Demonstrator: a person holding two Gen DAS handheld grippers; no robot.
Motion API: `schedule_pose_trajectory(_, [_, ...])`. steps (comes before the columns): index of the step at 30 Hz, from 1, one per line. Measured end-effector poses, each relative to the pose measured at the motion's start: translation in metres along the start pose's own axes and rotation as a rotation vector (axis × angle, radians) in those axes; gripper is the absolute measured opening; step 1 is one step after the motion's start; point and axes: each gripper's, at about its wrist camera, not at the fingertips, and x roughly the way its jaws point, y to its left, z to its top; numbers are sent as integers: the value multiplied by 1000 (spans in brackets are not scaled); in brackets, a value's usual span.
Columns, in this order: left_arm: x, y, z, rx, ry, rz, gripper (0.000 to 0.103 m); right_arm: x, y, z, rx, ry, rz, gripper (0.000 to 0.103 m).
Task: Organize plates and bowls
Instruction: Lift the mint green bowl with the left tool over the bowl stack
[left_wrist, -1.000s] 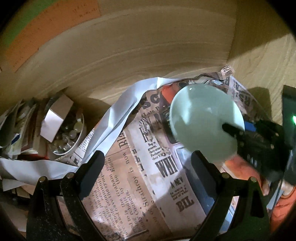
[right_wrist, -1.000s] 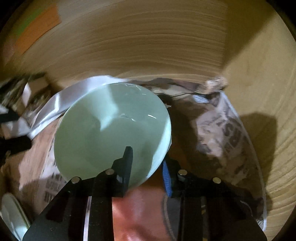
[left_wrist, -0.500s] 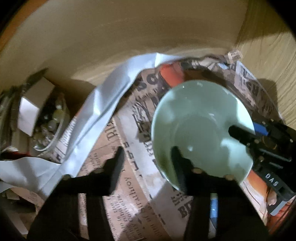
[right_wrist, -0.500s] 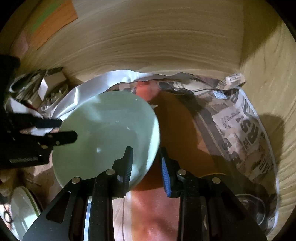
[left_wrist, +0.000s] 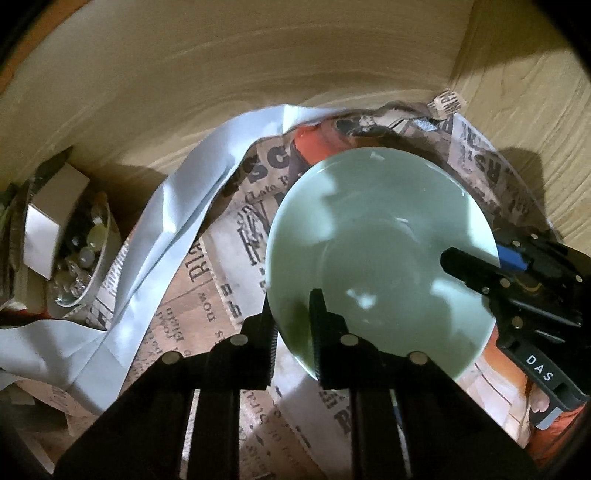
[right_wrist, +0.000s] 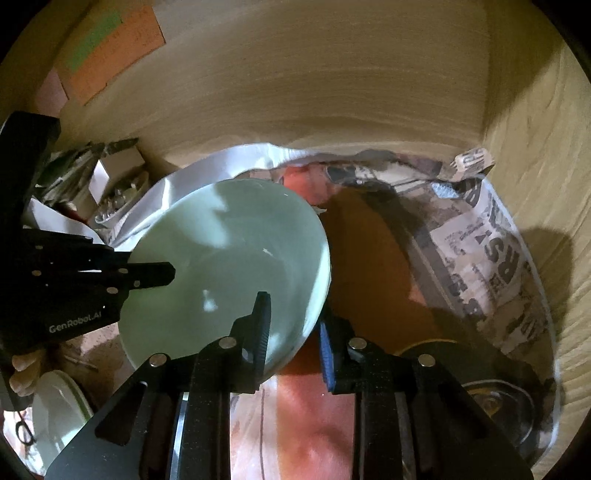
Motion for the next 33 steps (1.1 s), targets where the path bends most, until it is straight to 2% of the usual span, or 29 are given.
schedule_pose_trajectory(14, [-53, -5, -18, 16, -124, -24, 16, -46, 13, 7, 1, -109, -20, 22])
schedule_pose_trajectory(24, [-90, 6, -47, -14, -198, -33, 16, -76, 45, -1, -42, -168, -29, 22])
schedule_pose_trajectory(33, [-122, 26, -87, -54, -264, -6, 16, -90, 80, -12, -89, -189, -8, 22])
